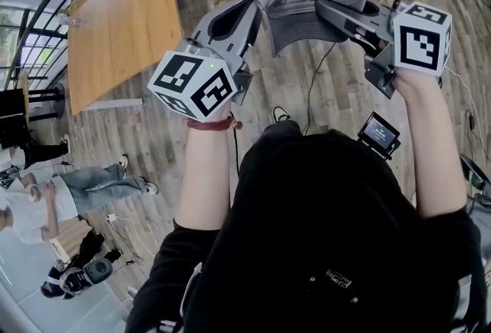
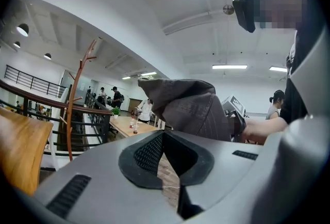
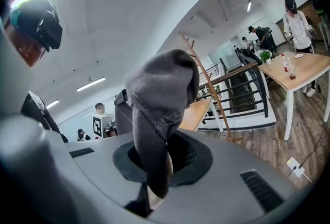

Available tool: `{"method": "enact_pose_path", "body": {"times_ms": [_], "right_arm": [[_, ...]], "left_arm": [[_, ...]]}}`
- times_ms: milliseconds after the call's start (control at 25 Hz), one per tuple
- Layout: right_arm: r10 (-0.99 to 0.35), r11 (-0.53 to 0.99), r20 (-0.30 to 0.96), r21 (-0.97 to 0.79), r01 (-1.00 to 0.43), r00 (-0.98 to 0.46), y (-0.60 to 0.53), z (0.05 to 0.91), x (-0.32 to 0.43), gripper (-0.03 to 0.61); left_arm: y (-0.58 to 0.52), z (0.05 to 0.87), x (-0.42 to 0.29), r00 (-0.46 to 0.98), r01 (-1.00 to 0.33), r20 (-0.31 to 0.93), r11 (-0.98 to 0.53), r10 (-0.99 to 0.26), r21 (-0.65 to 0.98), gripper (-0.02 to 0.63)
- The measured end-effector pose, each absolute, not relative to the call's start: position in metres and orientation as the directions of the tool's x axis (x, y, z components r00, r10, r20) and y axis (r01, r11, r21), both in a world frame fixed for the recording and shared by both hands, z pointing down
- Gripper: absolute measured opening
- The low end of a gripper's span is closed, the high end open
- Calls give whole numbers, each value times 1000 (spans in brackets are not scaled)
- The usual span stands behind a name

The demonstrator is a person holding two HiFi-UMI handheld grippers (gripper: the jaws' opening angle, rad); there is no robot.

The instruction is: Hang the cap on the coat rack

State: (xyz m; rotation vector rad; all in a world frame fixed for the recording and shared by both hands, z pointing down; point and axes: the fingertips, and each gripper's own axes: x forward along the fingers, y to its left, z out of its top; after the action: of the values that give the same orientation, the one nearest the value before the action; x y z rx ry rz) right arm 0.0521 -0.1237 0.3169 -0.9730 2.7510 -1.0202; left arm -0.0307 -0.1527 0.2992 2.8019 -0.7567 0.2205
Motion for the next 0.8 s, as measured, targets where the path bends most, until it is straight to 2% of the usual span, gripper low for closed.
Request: {"method": "enact_pose_path", "body": {"times_ms": [800], "right_arm": [[-550, 614, 155, -591, -523, -821, -120, 314, 51, 43]], "left_arm": [[-144, 302, -16, 881, -467, 165, -870, -443, 155, 6]]}}
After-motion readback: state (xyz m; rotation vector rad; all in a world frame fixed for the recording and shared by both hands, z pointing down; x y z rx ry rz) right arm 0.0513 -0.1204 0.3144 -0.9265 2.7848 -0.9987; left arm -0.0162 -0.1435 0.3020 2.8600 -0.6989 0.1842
